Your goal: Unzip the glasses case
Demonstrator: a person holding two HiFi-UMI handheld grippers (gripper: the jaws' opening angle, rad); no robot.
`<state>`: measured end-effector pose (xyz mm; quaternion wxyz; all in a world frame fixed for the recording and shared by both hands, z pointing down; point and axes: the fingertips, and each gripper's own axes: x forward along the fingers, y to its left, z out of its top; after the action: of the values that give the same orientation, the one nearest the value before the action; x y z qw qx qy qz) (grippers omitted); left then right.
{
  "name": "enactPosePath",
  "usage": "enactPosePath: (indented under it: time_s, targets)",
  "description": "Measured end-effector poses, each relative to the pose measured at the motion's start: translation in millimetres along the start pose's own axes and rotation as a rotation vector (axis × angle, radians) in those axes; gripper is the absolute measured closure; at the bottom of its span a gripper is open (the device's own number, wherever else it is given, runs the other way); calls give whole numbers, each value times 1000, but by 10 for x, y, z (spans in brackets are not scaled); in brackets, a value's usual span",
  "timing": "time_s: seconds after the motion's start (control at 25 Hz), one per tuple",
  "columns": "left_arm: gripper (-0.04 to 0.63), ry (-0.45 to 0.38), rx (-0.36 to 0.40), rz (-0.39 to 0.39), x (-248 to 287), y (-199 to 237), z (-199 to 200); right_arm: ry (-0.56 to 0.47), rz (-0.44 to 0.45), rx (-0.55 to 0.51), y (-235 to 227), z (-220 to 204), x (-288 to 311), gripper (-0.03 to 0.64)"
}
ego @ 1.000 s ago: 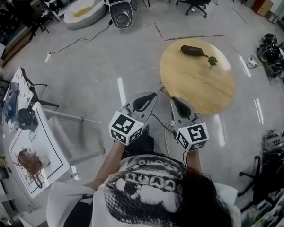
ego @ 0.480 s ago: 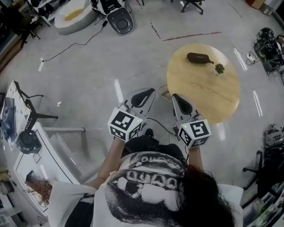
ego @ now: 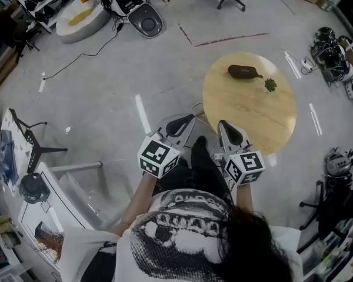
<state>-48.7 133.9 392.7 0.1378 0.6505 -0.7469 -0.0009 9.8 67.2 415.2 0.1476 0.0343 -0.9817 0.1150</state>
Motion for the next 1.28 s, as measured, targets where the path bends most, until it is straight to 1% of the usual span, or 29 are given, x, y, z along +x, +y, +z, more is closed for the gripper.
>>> enactPosePath:
  time_s: [0.2,0.36,0.48,0.6,0.76,0.84,0.92,1.16,1.28]
  targets:
    - [578,32,9,-19,296,161,-4,13,-2,25,-288,5,277,616]
    - [578,56,17,-24,685,395,59,8,-24,55,-664,75,566,615]
    - [577,86,23,-72,1100,530,121,8,-50,78,-1027,147,794,615]
    - [577,119,53,-120,1549,634,202,2,-77,85,-1381,259,984,614]
    - [572,175,81,-184,2002,664,205,7,-129,117,-1786,273,1084,615]
    - [541,211,80,-211,2167,661,129,14,-151,137,-1937,221,1090,615]
    - [508,250,88,-238,2335,660,55,21,-173,156,-2073,167,1088,614]
    - [502,311,131,-309,2747,576,-39,37,-225,222,-2278,-27,977,615]
    - [489,351,173,-350,2891,537,-108,42,-248,251,-2330,-131,948,614]
